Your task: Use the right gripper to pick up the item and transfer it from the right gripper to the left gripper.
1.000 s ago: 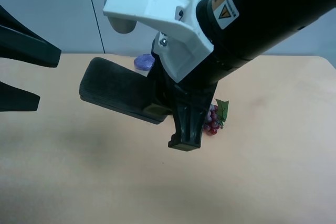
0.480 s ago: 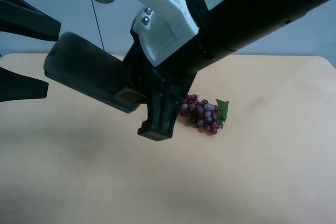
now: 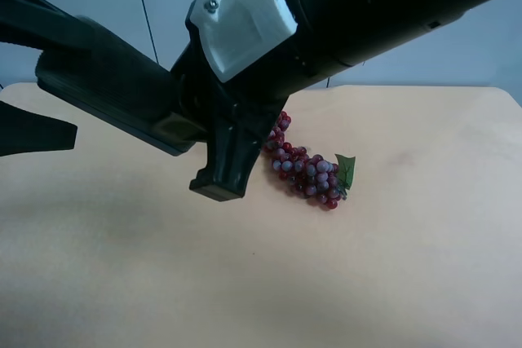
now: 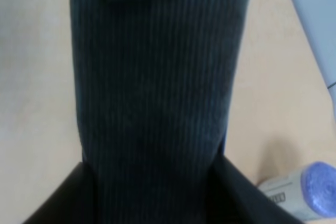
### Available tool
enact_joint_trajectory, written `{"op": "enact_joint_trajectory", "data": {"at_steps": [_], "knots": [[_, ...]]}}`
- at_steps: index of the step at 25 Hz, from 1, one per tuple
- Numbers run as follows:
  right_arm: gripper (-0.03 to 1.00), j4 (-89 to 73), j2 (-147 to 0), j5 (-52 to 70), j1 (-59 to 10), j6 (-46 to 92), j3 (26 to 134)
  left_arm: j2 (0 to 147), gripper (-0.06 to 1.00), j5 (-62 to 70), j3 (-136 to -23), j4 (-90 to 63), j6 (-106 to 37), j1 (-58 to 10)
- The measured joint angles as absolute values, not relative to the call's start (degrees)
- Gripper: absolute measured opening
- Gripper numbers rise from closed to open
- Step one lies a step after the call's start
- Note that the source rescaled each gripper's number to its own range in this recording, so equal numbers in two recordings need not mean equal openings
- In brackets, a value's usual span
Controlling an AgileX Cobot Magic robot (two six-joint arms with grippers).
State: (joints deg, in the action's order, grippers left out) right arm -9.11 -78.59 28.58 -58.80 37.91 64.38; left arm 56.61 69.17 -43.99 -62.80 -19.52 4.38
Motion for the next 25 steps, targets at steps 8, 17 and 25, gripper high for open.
{"op": "enact_joint_trajectory", "data": {"at_steps": [8, 17, 25], "knots": [[0.01, -14.8, -79.9, 27.0, -58.8, 43.9, 64.4, 56.6, 0.99, 69.1, -44.0, -62.8, -19.5, 4.0], [0.01, -16.8, -81.3, 26.7, -58.8, 47.0, 64.4, 56.6, 0.75, 69.2, -44.0, -62.9, -20.2, -2.5], [0.01, -17.9, -81.3, 26.6, -58.8, 47.0, 64.4, 56.6, 0.39, 69.2, -44.0, -62.3, -21.0, -2.5]]}}
